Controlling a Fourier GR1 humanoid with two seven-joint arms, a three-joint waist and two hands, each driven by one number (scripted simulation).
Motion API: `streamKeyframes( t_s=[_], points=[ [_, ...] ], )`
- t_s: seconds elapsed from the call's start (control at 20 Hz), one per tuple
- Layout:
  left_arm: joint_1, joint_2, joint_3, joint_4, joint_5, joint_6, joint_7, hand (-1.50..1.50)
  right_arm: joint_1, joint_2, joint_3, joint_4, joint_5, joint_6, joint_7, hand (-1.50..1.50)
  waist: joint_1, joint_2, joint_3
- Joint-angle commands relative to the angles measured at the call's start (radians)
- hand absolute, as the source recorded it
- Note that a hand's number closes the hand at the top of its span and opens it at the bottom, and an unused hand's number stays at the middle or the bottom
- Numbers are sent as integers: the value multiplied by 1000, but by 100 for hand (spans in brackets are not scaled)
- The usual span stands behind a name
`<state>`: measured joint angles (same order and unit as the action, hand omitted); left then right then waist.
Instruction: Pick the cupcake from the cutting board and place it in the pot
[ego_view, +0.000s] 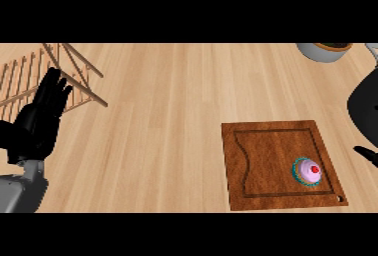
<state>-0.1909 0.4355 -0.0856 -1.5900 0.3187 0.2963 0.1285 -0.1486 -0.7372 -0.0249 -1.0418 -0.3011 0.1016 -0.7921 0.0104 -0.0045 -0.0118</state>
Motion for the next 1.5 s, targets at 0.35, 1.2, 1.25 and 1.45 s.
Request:
streamKeyframes(
  t_s=[0.35, 1.2, 1.25, 1.45],
  points=[
    [-17, -36, 5, -18, -43, 29, 57, 0, 18, -240, 66, -93, 132, 250, 101, -150, -22, 2, 10],
    [-40, -40, 83, 4, -63, -18, 72, 0, 62, -211, 259, -615, 360, 319, 721, -150, -19, 2, 11],
    [-7, -25, 79, -78, -60, -21, 122, 0, 98, -187, 270, -610, 405, 290, 697, -150, -16, 2, 12],
    [-27, -105, 63, -7, -114, -8, 74, 0, 66, -133, 231, -601, 433, 373, 740, -150, -15, 4, 12]
  ],
)
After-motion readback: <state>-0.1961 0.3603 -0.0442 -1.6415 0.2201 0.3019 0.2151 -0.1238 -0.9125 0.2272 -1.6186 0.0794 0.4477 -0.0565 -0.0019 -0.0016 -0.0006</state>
